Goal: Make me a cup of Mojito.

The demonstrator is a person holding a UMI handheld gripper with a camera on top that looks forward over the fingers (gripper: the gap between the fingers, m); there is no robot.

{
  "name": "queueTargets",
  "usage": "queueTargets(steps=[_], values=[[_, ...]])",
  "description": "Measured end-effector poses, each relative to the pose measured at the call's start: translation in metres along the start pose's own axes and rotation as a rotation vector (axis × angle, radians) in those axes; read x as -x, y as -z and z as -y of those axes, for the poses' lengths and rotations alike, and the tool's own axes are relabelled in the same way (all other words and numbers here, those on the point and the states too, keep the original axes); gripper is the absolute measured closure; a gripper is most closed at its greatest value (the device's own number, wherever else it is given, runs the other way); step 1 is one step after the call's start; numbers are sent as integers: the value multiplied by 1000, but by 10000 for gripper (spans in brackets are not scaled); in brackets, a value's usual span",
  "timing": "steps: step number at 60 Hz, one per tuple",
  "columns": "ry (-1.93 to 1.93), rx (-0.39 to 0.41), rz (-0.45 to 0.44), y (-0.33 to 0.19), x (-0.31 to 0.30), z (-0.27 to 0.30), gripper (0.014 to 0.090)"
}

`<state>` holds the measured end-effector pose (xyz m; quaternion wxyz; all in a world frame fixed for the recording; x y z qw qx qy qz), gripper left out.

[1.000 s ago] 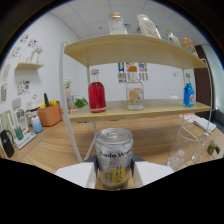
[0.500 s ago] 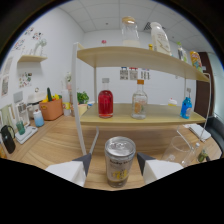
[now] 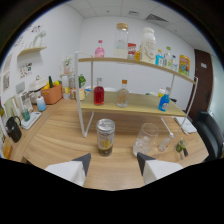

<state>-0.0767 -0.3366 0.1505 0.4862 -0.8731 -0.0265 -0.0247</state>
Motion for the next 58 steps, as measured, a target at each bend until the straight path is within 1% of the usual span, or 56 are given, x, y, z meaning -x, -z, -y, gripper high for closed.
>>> queueTargets(steps=[9, 16, 24, 38, 58], values=[[-45, 74, -29, 12, -43, -24, 186], [-55, 101, -36, 15, -69, -33, 185], [-59, 115, -24, 17, -88, -38, 185], [-51, 152, 14, 17, -99, -48, 189], [-16, 151, 38, 15, -99, -50, 190]])
